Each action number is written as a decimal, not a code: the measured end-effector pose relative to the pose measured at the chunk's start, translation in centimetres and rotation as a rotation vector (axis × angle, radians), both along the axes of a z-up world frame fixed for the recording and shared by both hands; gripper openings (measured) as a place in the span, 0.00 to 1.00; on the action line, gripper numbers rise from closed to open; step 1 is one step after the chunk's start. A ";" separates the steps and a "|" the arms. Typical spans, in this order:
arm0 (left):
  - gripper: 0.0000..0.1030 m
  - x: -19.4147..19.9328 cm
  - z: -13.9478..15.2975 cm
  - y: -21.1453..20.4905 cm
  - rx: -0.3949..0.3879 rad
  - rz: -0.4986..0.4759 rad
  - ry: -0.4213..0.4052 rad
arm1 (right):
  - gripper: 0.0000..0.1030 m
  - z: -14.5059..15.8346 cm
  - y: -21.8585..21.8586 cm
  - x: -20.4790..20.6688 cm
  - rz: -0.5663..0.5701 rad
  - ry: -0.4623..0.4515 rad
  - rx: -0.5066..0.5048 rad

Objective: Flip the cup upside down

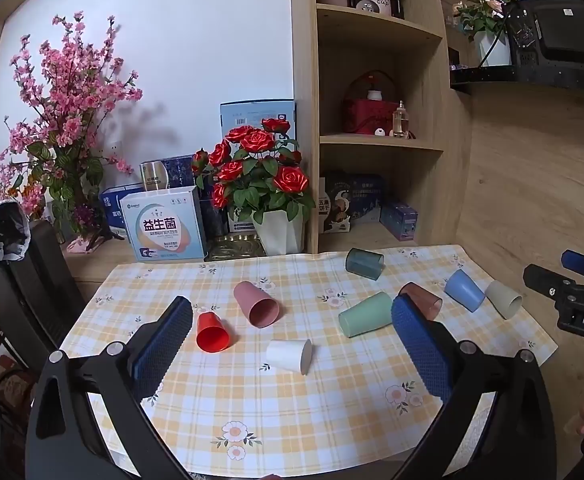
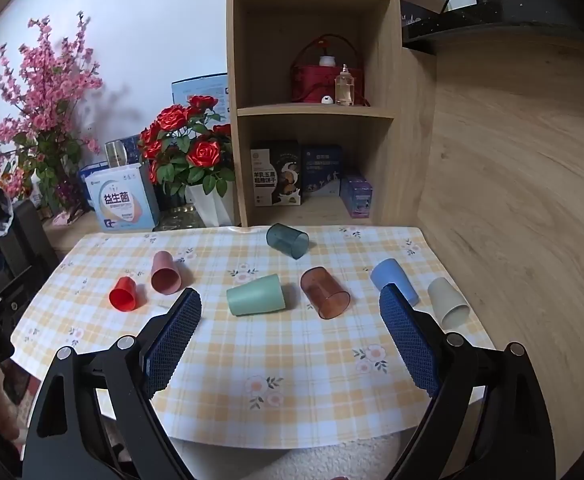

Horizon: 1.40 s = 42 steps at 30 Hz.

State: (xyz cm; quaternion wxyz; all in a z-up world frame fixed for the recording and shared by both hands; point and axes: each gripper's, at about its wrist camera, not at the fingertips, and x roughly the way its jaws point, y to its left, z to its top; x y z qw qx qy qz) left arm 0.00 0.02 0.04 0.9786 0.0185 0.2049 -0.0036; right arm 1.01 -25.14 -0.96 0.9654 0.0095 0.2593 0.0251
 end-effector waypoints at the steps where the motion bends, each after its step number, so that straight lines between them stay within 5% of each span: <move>1: 0.94 0.0 0.0 0.0 0.001 0.001 -0.001 | 0.85 0.0 0.0 0.0 0.000 0.001 -0.001; 42: 0.94 -0.3 0.4 0.3 -0.007 0.003 -0.019 | 0.85 0.7 -0.6 0.1 -0.015 -0.017 0.004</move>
